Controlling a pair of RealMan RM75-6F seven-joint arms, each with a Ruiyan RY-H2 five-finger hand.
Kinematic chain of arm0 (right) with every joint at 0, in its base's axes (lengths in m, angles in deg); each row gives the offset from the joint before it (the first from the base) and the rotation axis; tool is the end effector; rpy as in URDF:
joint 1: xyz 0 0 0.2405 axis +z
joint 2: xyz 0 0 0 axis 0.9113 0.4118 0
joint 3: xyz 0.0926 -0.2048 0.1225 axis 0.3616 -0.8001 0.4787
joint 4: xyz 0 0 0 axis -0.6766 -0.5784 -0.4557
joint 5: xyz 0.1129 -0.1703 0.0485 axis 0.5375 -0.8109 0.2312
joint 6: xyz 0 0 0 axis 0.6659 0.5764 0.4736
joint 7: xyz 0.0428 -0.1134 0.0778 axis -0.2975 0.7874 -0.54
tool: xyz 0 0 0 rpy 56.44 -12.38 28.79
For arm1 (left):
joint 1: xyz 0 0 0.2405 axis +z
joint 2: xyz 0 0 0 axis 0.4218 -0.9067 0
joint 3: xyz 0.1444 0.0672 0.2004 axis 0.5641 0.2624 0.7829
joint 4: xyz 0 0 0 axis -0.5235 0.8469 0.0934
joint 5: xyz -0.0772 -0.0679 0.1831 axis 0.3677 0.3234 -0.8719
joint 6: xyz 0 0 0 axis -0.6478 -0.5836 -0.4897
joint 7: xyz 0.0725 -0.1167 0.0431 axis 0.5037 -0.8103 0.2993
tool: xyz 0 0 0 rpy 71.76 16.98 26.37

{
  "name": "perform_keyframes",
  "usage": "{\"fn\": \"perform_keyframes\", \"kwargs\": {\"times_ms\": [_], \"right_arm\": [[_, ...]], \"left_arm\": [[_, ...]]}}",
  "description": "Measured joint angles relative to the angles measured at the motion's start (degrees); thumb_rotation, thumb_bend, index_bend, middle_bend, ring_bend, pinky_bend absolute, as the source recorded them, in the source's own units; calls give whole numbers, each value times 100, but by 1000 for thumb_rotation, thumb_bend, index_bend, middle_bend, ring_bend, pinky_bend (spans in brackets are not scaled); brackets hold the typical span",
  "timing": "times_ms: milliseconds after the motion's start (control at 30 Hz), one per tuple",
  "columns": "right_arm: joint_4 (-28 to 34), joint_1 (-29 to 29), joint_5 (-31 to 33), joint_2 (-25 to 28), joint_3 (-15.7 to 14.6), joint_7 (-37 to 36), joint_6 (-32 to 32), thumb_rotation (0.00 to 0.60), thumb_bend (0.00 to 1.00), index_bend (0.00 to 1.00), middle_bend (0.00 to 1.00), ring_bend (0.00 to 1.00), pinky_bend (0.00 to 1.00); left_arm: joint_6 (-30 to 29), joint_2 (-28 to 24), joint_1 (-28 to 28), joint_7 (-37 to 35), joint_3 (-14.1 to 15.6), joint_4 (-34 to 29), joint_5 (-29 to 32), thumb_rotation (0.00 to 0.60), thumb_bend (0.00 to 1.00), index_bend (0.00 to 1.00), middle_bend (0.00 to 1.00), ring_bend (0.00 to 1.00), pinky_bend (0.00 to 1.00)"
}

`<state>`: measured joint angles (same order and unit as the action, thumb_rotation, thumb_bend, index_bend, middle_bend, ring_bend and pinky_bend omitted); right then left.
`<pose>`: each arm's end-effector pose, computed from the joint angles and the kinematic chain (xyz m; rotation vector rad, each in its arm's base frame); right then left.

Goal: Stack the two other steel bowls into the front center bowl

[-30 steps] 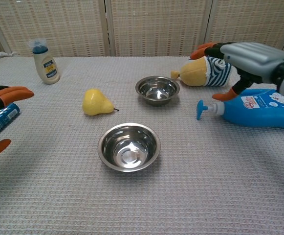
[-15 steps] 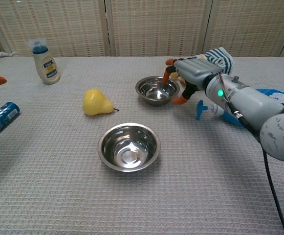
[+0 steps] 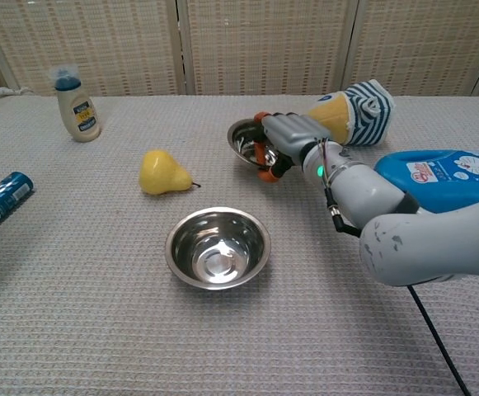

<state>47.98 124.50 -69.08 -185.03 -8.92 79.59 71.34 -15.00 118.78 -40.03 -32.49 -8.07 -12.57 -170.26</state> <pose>-0.0935 -0.4215 -0.1187 1.7238 -0.8722 0.9696 -0.2766 0.2209 0.0723 -1.6297 -0.6906 -0.9886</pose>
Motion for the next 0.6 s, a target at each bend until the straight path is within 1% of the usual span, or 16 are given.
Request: {"fn": "perform_keyframes", "kwargs": {"times_ms": [67, 133, 267, 367, 467, 500, 567, 600], "right_arm": [[72, -69, -199, 39, -133, -199, 252, 600, 415, 767, 61, 0, 0], [283, -180, -410, 136, -293, -323, 556, 600, 416, 765, 64, 0, 0], [1020, -445, -808, 450, -627, -398, 1109, 600, 415, 757, 65, 0, 0], [1904, -681, -1119, 818, -956, -331, 1376, 600, 415, 743, 65, 0, 0], [2956, -925, -1427, 1275, -1341, -177, 1572, 600, 415, 739, 65, 0, 0], [3380, -1026, -1557, 1477, -1510, -86, 1642, 600, 415, 738, 65, 0, 0], [3974, -1183, -1761, 1785, -1772, 76, 1746, 600, 415, 736, 65, 0, 0], [4326, -1292, -1903, 1991, -1949, 191, 1813, 600, 415, 735, 65, 0, 0]], "left_arm": [[0, 7, 10, 7, -2, -4, -10, 600, 415, 0, 0, 0, 62], [-11, 14, 19, 29, -4, -11, -30, 600, 415, 0, 0, 0, 61], [-28, 40, 35, 110, -8, -53, -72, 600, 414, 0, 0, 0, 61], [-28, 64, 42, 189, -4, -90, -101, 600, 413, 0, 0, 0, 62], [-28, 94, 52, 306, 9, -134, -145, 600, 413, 0, 0, 0, 61], [-25, 104, 56, 355, 15, -157, -161, 600, 413, 0, 0, 0, 61], [-23, 118, 65, 422, 21, -192, -179, 600, 413, 0, 0, 0, 62], [-23, 126, 72, 461, 23, -214, -190, 600, 413, 0, 0, 0, 61]]}}
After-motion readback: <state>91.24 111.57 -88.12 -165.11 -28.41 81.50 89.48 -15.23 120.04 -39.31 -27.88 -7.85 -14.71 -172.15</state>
